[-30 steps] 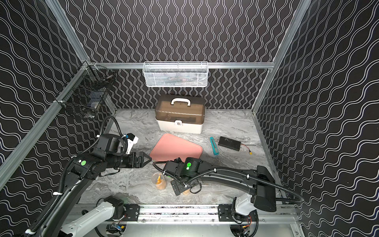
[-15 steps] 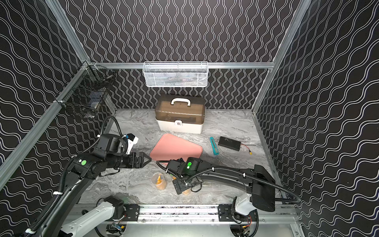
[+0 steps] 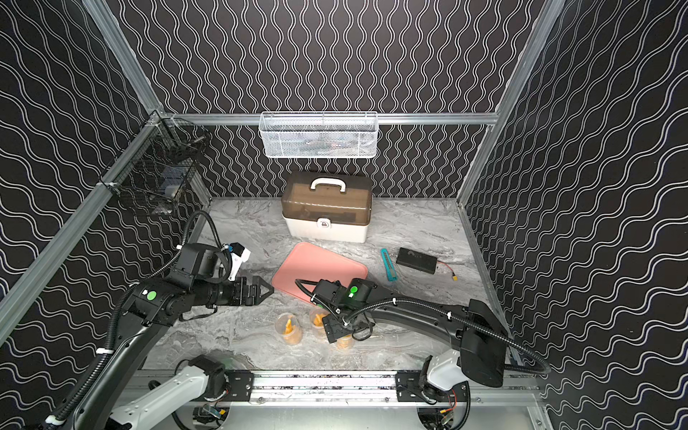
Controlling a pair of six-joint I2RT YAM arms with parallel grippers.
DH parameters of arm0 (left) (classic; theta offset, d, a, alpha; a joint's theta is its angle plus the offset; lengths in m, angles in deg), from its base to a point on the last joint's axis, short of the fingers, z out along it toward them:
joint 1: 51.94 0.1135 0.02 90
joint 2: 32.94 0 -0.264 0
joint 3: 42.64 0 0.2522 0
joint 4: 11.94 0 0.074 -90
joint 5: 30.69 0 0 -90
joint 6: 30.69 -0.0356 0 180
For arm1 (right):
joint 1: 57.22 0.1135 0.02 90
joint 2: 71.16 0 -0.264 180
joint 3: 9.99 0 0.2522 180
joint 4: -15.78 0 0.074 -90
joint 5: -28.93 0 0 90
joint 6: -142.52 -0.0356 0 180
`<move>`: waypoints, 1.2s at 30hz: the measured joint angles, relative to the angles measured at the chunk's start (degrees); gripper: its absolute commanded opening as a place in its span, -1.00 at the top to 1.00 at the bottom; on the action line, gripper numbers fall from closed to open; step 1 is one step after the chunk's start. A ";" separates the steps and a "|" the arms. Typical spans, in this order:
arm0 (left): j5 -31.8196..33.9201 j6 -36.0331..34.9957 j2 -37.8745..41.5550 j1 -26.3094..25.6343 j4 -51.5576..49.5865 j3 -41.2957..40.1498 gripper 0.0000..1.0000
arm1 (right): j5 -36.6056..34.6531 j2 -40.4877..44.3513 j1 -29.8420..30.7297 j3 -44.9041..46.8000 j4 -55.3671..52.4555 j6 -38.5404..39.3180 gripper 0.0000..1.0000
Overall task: Pour the cookies out of the jar
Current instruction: Pick up the jar from the center of the board.
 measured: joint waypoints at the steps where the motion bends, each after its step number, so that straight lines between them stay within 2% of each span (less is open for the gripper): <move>1: 0.02 0.00 -0.09 0.00 0.00 0.00 -0.98 | 0.11 0.00 -0.04 0.50 0.31 0.02 -0.68; 11: 0.17 -0.02 -0.31 -0.07 -0.09 0.20 -0.98 | 0.61 -0.79 -0.20 2.36 0.11 -0.04 -0.67; 18: 0.31 -0.02 -0.26 -0.07 -0.09 0.20 -0.98 | 0.61 -0.87 -0.20 2.36 0.11 -0.07 -0.57; 27: 0.37 0.00 -0.09 -0.09 -0.11 0.07 -0.98 | 0.59 -0.87 -0.37 2.38 0.11 -0.20 -0.53; 28: 0.37 0.00 -0.09 -0.09 -0.11 0.07 -0.98 | 0.57 -0.87 -0.39 2.38 0.11 -0.20 -0.55; 31: 0.37 0.00 -0.09 -0.09 -0.11 0.09 -0.98 | 0.37 -0.87 -0.46 2.38 0.09 -0.22 -0.77; 36: 0.42 0.00 -0.09 -0.09 -0.11 0.07 -0.98 | -0.09 -0.87 -0.55 2.16 0.07 -0.22 -0.79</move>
